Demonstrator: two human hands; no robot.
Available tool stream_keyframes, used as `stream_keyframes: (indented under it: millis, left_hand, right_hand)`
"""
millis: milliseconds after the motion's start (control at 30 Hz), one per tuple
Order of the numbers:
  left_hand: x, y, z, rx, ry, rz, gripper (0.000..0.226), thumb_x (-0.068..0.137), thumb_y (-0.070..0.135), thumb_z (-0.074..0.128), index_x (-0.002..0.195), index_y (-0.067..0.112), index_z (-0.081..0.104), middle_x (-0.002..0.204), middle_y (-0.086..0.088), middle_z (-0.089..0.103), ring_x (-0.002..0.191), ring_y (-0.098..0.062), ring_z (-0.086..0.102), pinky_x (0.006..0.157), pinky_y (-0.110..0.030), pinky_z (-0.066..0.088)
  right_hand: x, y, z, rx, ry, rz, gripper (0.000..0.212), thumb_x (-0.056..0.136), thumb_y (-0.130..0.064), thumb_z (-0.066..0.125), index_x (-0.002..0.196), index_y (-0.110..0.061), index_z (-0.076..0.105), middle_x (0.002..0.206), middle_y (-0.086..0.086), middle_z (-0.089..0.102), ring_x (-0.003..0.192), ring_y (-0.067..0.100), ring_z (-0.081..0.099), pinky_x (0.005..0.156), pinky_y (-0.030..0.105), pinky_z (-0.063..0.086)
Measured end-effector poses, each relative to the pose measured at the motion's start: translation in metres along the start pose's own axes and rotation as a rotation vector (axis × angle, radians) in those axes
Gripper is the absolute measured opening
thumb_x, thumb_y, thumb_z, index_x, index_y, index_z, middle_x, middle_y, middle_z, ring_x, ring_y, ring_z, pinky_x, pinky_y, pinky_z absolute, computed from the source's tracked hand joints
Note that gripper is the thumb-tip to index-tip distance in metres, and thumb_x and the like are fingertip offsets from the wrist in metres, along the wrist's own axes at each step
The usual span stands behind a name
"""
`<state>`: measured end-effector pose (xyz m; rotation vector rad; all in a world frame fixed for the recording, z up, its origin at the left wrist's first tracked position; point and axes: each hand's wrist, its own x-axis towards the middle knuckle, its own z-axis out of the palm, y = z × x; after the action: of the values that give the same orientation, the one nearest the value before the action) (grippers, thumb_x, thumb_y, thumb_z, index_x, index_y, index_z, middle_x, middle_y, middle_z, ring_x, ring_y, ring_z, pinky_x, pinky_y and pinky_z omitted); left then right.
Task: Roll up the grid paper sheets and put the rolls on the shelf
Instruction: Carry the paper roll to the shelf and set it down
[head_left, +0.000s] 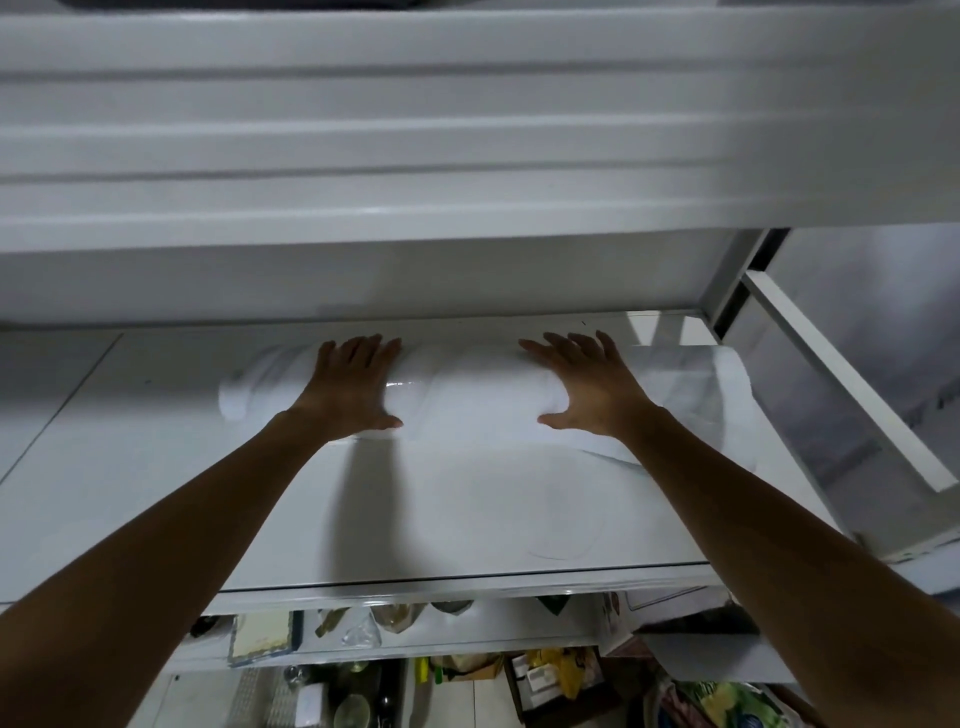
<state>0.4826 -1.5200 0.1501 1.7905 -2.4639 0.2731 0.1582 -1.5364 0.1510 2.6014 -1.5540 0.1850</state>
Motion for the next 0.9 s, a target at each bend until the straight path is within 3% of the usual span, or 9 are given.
stream_keyframes:
  millis: [167,367,500,567,667,733,900]
  left_hand:
    - [0.005,0.01,0.001,0.001,0.058,-0.013,0.112,0.039,0.04,0.086,0.134,0.009,0.035,0.128,-0.025,0.049,0.115,-0.041,0.047,0.09,-0.058,0.032]
    - [0.0,0.006,0.006,0.01,0.023,0.046,0.118,0.04,0.056,0.083,0.137,0.015,0.03,0.135,-0.021,0.044,0.124,-0.04,0.04,0.096,-0.063,0.026]
    - [-0.011,-0.006,0.008,0.014,-0.034,0.028,0.119,0.047,0.085,0.054,0.143,0.022,0.021,0.146,-0.012,0.03,0.133,-0.032,0.025,0.104,-0.058,0.017]
    - [-0.016,-0.006,0.007,0.004,-0.046,0.032,0.117,0.05,0.088,0.041,0.142,0.02,0.022,0.146,-0.014,0.031,0.132,-0.034,0.027,0.104,-0.059,0.018]
    - [-0.018,0.003,0.003,-0.013,-0.046,0.018,0.112,0.056,0.078,0.057,0.144,0.02,0.018,0.149,-0.013,0.024,0.136,-0.033,0.021,0.108,-0.054,0.011]
    - [-0.019,0.01,0.003,-0.032,-0.073,-0.008,0.114,0.057,0.068,0.068,0.145,0.023,0.011,0.152,-0.01,0.015,0.139,-0.028,0.011,0.11,-0.049,0.004]
    - [-0.027,0.017,-0.004,0.004,-0.056,0.004,0.116,0.055,0.068,0.069,0.145,0.023,0.01,0.153,-0.01,0.012,0.139,-0.029,0.007,0.109,-0.049,0.003]
  right_hand:
    - [0.001,-0.005,0.008,-0.053,0.158,-0.016,0.103,0.053,-0.045,0.082,0.139,-0.034,0.025,0.136,0.01,0.047,0.12,0.039,0.044,0.104,0.057,0.025]
    - [-0.006,-0.001,0.011,-0.068,0.132,0.005,0.104,0.058,-0.071,0.067,0.144,-0.032,0.023,0.146,0.009,0.034,0.131,0.038,0.03,0.11,0.055,0.015]
    - [-0.021,0.006,0.013,-0.062,0.161,-0.019,0.1,0.062,-0.079,0.055,0.144,-0.028,0.026,0.147,0.011,0.034,0.131,0.039,0.03,0.11,0.056,0.018]
    - [-0.025,0.004,0.012,-0.051,0.151,-0.019,0.096,0.065,-0.08,0.045,0.144,-0.028,0.027,0.147,0.011,0.034,0.13,0.038,0.031,0.11,0.056,0.019]
    - [-0.028,-0.001,0.011,-0.038,0.105,-0.016,0.09,0.067,-0.078,0.038,0.142,-0.028,0.029,0.145,0.01,0.037,0.127,0.038,0.036,0.108,0.056,0.022]
    - [-0.03,-0.004,0.011,-0.032,0.1,-0.017,0.089,0.068,-0.076,0.044,0.142,-0.029,0.029,0.145,0.009,0.037,0.128,0.038,0.036,0.108,0.055,0.022]
    - [-0.041,-0.012,0.007,0.002,0.117,-0.007,0.093,0.066,-0.074,0.057,0.143,-0.03,0.029,0.149,0.007,0.033,0.133,0.036,0.028,0.11,0.056,0.02]
